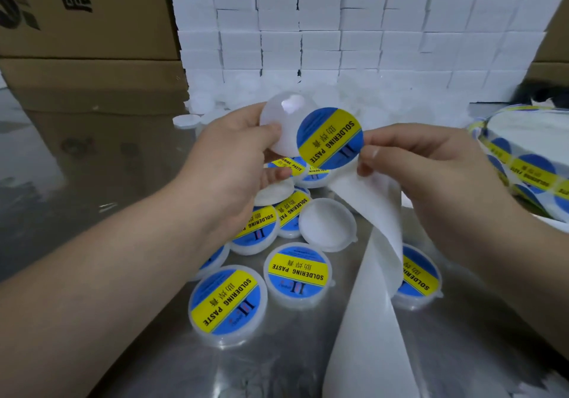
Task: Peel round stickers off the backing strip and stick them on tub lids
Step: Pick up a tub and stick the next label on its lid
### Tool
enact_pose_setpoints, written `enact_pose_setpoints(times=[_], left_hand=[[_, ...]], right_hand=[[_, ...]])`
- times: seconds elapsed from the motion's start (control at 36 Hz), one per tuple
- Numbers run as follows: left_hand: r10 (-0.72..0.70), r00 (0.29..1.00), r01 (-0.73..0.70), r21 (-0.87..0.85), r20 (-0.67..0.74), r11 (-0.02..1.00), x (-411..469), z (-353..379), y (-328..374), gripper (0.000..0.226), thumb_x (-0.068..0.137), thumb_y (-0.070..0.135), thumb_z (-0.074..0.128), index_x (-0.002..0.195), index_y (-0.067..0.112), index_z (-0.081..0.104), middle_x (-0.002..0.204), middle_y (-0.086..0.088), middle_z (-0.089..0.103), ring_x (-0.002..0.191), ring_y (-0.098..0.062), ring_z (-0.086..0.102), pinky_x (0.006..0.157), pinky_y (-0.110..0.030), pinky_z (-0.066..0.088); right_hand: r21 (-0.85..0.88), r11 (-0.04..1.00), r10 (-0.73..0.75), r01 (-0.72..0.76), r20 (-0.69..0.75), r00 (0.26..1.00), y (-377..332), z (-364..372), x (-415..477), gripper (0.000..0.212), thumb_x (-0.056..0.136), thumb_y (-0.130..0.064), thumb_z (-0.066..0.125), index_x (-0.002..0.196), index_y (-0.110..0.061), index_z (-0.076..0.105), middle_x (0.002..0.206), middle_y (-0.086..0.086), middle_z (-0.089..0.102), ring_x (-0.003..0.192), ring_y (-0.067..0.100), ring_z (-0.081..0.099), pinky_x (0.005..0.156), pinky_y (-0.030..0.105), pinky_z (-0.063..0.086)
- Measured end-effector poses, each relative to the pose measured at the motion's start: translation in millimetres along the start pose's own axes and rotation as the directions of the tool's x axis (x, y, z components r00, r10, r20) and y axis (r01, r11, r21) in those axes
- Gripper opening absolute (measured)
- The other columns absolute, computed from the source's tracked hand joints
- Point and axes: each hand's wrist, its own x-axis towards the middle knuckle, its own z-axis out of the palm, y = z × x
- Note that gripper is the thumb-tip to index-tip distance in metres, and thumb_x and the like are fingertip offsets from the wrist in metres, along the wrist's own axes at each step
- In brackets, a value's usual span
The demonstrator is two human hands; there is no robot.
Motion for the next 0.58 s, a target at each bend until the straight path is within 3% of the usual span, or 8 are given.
enact_pose_setpoints(times=[0.11,0.22,0.33,0.44,0.5,0.58], left_hand=[[0.016,0.997,-0.013,-0.033,0.078,0.999,-1.4,0.8,-1.8,0.031,0.095,0.002,0.041,0.118,0.014,0.058,0.096,-0.008,0.067,0.070,-0.012,0.067,0.056,-0.020,0.051],[0.064,0.993,-0.057,-0.067,0.095,0.996,-2.3,0.4,-2.7,0.037,0.093,-0.002,0.042,0.107,0.029,0.058,0.096,-0.010,0.061,0.064,-0.010,0.067,0.056,-0.019,0.051],[0.056,0.991,-0.040,-0.135,0.120,0.990,-3.4,0.6,-2.8,0.035,0.092,-0.002,0.041,0.102,0.025,0.061,0.101,-0.009,0.065,0.065,-0.015,0.068,0.053,-0.020,0.051],[0.050,0.987,-0.019,-0.193,0.155,0.981,-4.1,-0.5,-2.7,0.030,0.093,0.003,0.039,0.100,0.021,0.062,0.078,-0.002,0.071,0.068,-0.020,0.070,0.053,-0.023,0.052],[0.051,0.984,-0.017,-0.190,0.173,0.982,-4.6,-1.0,-2.8,0.028,0.094,0.006,0.039,0.100,0.021,0.062,0.076,-0.001,0.072,0.068,-0.020,0.070,0.053,-0.023,0.052],[0.056,0.981,-0.020,-0.191,0.184,0.981,-5.6,-0.8,-3.0,0.023,0.094,0.011,0.043,0.099,0.021,0.062,0.076,0.000,0.072,0.068,-0.019,0.070,0.053,-0.022,0.052]], right_hand=[[-0.003,1.000,0.002,-0.002,0.060,0.998,-2.2,1.5,-1.1,0.032,0.078,-0.008,0.064,0.062,-0.034,0.074,0.059,-0.006,0.065,0.067,0.007,0.061,0.064,0.018,0.051],[0.004,0.999,0.035,-0.036,0.102,0.994,-2.2,1.1,-0.9,0.037,0.082,-0.005,0.059,0.066,-0.035,0.075,0.060,-0.005,0.063,0.070,0.011,0.060,0.066,0.021,0.051],[0.013,0.999,0.042,-0.044,0.152,0.987,-1.8,0.6,-0.6,0.029,0.075,-0.012,0.064,0.070,-0.038,0.075,0.058,-0.007,0.064,0.061,0.003,0.059,0.060,0.014,0.049],[0.061,0.995,0.067,-0.082,0.221,0.973,-0.9,-0.1,0.2,0.026,0.070,-0.016,0.061,0.074,-0.036,0.075,0.058,-0.007,0.064,0.060,0.002,0.059,0.060,0.014,0.049],[0.057,0.996,0.060,-0.075,0.227,0.972,0.0,-0.3,0.2,0.030,0.077,-0.009,0.063,0.074,-0.036,0.075,0.058,-0.007,0.065,0.060,0.002,0.059,0.061,0.014,0.049],[0.062,0.995,0.066,-0.082,0.233,0.970,0.6,-0.2,0.8,0.027,0.070,-0.015,0.060,0.072,-0.038,0.075,0.057,-0.007,0.065,0.059,0.002,0.059,0.060,0.014,0.049]])
